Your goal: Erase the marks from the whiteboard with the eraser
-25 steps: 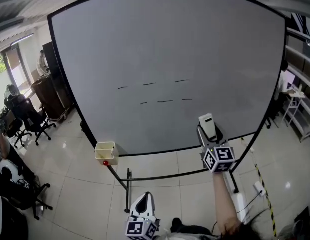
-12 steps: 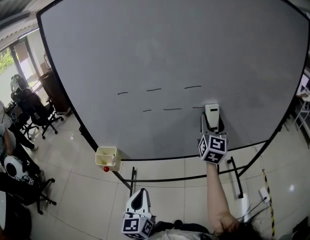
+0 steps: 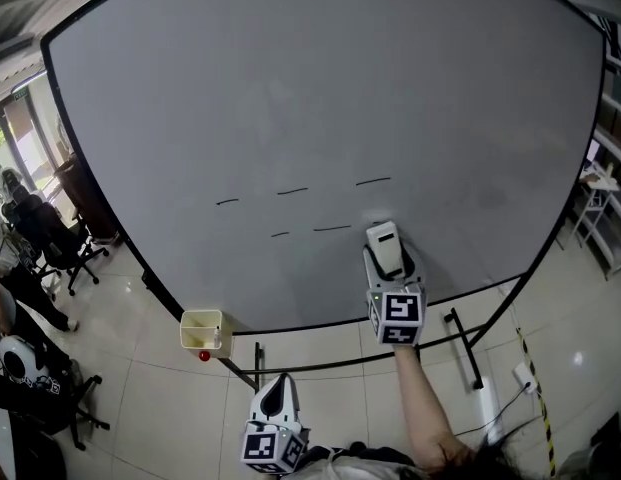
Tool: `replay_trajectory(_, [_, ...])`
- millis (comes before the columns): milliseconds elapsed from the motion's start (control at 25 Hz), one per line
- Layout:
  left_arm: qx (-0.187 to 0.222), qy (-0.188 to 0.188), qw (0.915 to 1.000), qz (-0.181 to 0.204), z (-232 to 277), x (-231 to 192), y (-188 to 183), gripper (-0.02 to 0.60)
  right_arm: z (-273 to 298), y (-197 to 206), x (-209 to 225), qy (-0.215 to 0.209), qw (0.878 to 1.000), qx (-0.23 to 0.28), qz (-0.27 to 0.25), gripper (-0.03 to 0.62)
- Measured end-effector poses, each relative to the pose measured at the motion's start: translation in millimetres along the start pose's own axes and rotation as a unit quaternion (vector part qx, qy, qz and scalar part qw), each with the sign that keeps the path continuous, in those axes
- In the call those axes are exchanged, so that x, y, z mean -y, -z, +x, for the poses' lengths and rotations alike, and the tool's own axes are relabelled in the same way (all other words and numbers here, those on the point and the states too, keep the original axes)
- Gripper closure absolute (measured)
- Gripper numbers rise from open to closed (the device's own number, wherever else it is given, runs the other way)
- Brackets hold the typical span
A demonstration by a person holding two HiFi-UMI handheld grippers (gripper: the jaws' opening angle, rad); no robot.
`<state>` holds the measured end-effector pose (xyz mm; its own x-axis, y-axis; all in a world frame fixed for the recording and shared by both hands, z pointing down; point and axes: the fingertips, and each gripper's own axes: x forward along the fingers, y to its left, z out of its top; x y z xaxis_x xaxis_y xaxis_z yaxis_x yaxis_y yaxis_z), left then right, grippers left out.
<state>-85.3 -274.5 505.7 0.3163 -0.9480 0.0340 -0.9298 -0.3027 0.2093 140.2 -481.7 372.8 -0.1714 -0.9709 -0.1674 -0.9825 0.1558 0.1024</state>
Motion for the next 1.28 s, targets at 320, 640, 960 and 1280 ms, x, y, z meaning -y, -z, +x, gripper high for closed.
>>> replay_trajectory(320, [-0.006, 0.005, 1.0000, -0.005, 7.9, -9.1, 4.6, 0.589, 4.5, -9.2, 77.3, 0.090, 0.995, 0.003, 0.041, 0.319])
replay_trajectory(640, [-0.005, -0.008, 0.9997, -0.022, 11.7, -17.5, 4.8, 0.589, 17.5, 15.2, -62.1, -0.045, 0.997, -0.052, -0.042, 0.319])
replay_trajectory(960, [-0.002, -0.017, 0.9997, -0.018, 4.2, -22.5, 3.6, 0.589, 3.3, 9.0, -29.2, -0.013, 0.999, -0.046, -0.016, 0.321])
replay_trajectory(1280, [-0.001, -0.029, 0.9993, -0.024, -4.8, -33.6, 4.2, 0.589, 9.6, -1.8, 47.0, 0.077, 0.994, -0.071, 0.030, 0.321])
